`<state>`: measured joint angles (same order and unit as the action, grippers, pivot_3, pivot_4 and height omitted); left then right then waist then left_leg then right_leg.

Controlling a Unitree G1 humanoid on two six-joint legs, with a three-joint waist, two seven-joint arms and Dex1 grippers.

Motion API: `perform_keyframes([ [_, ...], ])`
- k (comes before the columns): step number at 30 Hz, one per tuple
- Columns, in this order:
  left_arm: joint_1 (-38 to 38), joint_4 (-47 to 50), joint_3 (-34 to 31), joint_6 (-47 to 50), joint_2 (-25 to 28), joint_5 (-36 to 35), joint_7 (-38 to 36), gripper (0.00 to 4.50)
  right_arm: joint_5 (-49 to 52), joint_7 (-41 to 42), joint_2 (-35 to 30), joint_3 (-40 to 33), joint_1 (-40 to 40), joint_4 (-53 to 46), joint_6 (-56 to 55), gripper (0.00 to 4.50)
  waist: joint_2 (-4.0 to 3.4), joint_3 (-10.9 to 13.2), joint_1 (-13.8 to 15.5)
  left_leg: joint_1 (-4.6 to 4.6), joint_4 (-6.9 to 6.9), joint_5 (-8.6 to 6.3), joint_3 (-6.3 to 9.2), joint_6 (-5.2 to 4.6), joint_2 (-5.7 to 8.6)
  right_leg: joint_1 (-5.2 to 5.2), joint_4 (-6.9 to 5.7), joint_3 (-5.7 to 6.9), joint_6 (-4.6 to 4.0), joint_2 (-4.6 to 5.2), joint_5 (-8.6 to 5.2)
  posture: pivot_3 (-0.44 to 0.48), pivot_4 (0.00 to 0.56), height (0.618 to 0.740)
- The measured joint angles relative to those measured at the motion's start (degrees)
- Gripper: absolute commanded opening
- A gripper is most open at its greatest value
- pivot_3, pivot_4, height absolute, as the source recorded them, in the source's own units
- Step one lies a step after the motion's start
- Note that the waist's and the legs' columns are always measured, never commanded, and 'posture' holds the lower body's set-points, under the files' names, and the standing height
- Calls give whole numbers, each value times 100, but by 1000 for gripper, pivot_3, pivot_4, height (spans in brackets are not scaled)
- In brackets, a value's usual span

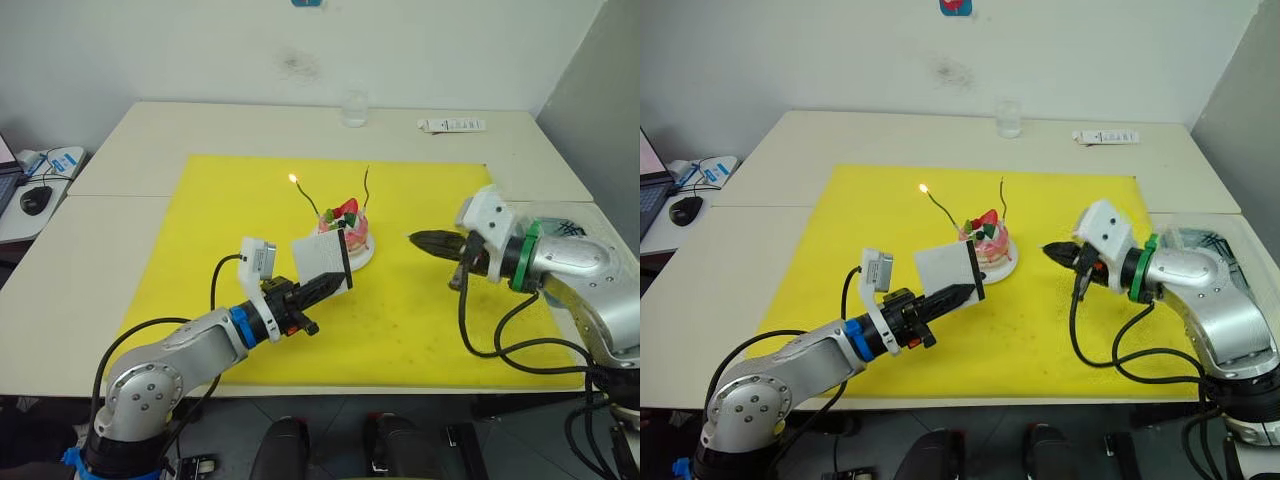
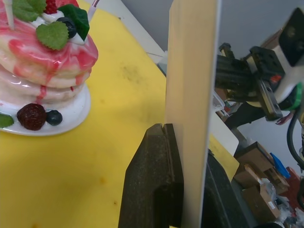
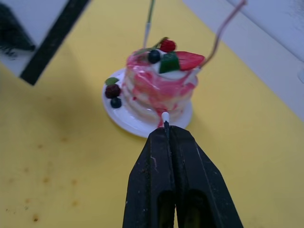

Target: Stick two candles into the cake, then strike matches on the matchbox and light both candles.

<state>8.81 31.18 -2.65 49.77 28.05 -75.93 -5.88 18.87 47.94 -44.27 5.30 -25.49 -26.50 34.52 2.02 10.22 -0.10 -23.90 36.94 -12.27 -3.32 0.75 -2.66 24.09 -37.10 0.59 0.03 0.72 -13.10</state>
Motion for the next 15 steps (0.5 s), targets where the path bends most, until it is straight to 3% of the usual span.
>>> perform_keyframes([
  [15, 363, -276, 1, 115, -156, -175, 148, 0, -557, 108, 434, 918, -563, -150, -549, 31, 1, 0, -2, -1, 1, 0, 0, 0, 1, -1, -1, 0, 0, 1, 0, 0, 150, 740],
])
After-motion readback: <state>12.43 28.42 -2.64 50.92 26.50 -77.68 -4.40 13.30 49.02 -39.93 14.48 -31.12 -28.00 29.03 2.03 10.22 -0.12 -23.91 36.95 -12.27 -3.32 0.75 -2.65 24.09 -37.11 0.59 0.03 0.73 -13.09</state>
